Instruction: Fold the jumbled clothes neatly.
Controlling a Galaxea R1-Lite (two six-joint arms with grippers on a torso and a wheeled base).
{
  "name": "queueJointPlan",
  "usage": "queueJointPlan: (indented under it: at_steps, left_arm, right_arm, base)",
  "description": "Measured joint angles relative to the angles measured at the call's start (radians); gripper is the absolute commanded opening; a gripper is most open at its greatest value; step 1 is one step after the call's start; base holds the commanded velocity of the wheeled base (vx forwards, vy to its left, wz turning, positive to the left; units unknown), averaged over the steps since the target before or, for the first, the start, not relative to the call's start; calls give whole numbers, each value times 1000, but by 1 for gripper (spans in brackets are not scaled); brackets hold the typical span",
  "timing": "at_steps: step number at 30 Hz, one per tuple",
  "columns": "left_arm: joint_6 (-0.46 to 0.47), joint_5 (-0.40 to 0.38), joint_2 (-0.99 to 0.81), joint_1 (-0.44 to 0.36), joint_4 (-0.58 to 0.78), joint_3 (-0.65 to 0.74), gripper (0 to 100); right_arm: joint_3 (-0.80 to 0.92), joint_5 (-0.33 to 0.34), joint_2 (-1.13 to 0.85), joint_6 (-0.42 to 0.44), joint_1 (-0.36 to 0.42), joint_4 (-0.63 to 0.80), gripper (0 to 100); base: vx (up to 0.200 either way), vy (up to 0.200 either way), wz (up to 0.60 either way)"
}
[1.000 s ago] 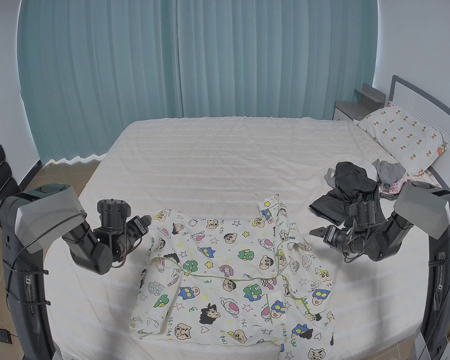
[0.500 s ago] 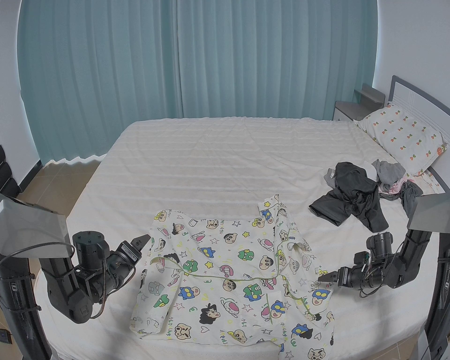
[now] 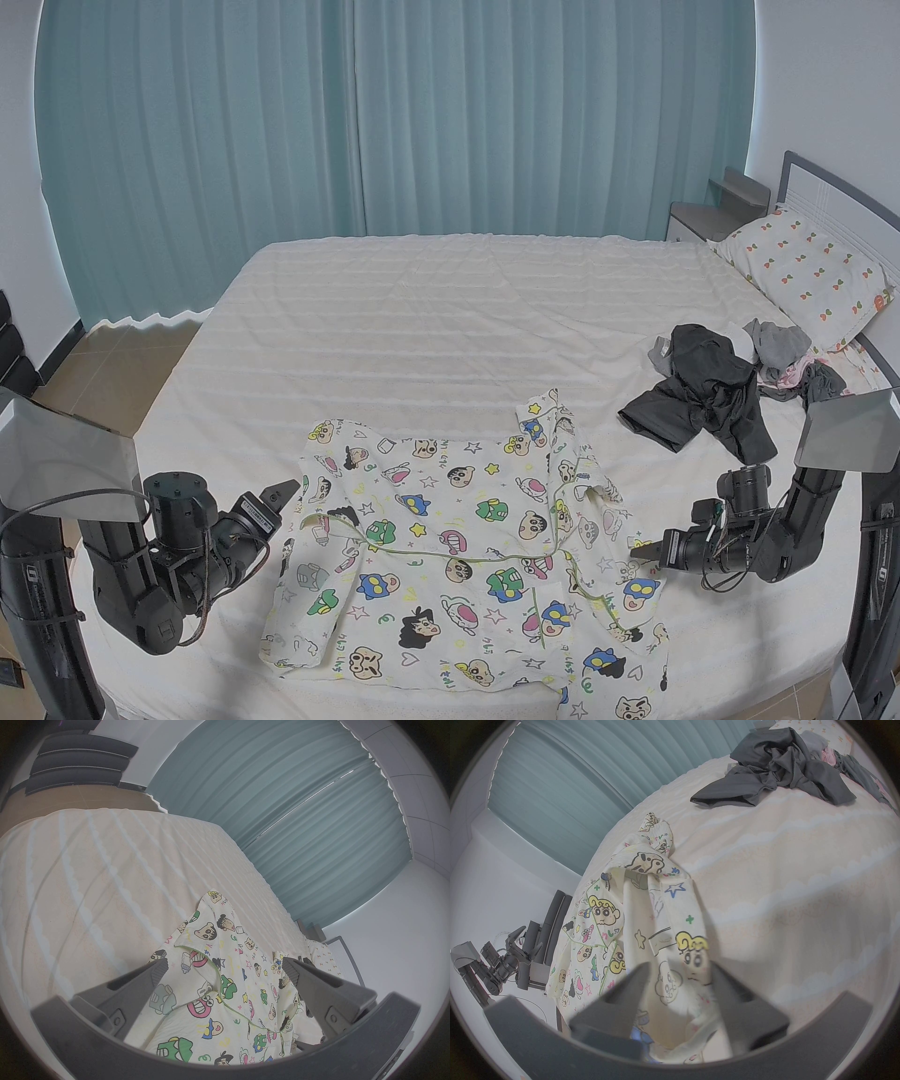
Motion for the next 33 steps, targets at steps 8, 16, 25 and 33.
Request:
queueJointPlan:
  at_steps: [8,16,25,33]
  left_arm:
    - [1,5,3,-1,-32,27,100]
    - [6,8,6,-1,-33,33,100]
    - [8,22,8,3,-33,32,100]
    - [10,27,13,3,-33,32,100]
  right_arm:
    - [9,-14,-2,21,-18,0,0]
    - [55,-69,-90,-1,-109,8,0]
    - [92,-164,-123,-99,-169,15,0]
    - [90,-259,-111,-169,-210,14,0]
  base:
    - [0,0,0]
    - [0,0,0]
    - [0,0,0]
    - [0,0,0]
